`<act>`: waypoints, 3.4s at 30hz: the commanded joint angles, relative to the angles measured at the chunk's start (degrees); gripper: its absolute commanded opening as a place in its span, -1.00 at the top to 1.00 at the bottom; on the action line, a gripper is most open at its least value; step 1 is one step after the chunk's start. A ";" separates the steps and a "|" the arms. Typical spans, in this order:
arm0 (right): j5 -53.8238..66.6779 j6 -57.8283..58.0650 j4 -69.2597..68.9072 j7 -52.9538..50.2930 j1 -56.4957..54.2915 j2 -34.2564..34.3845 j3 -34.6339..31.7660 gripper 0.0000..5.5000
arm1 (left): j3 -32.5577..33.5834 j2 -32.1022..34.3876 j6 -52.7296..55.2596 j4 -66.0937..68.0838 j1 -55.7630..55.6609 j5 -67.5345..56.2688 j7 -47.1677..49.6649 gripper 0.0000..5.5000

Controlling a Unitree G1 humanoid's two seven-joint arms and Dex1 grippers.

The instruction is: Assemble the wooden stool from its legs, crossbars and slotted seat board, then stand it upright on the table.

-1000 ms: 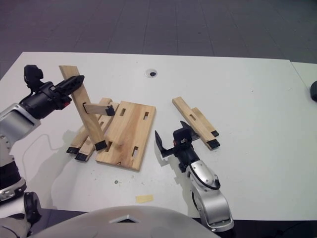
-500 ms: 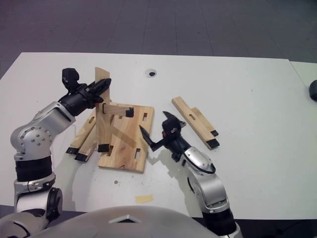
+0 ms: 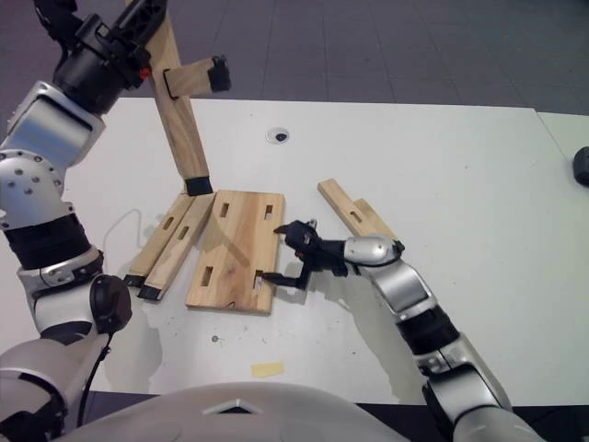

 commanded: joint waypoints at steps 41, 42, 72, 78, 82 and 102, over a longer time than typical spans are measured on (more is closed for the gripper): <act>12.20 13.86 -16.03 -40.06 -4.27 15.89 -15.84 -0.96 | -13.03 -11.28 -6.36 -9.99 3.57 11.29 0.30 0.62; 11.90 13.91 -16.10 -39.89 -4.18 15.75 -16.16 -0.96 | -12.61 -10.97 -6.27 -9.96 3.55 11.21 0.26 0.62; -6.48 12.35 -17.29 -33.77 19.02 3.20 -7.68 -0.96 | 4.63 4.77 5.00 -11.04 9.85 3.01 -0.32 0.62; -3.22 10.74 -20.94 -32.35 16.10 10.80 -5.63 -0.96 | 2.50 3.84 4.51 -9.69 11.81 4.27 -0.50 0.62; -3.69 9.89 -21.07 -31.37 15.74 11.52 -5.13 -0.96 | 1.64 3.50 4.09 -10.43 15.01 5.48 0.10 0.62; -2.94 10.13 -22.63 -30.83 18.16 11.42 -7.23 -0.96 | 4.89 -5.66 -13.05 -0.56 19.16 13.36 4.30 0.62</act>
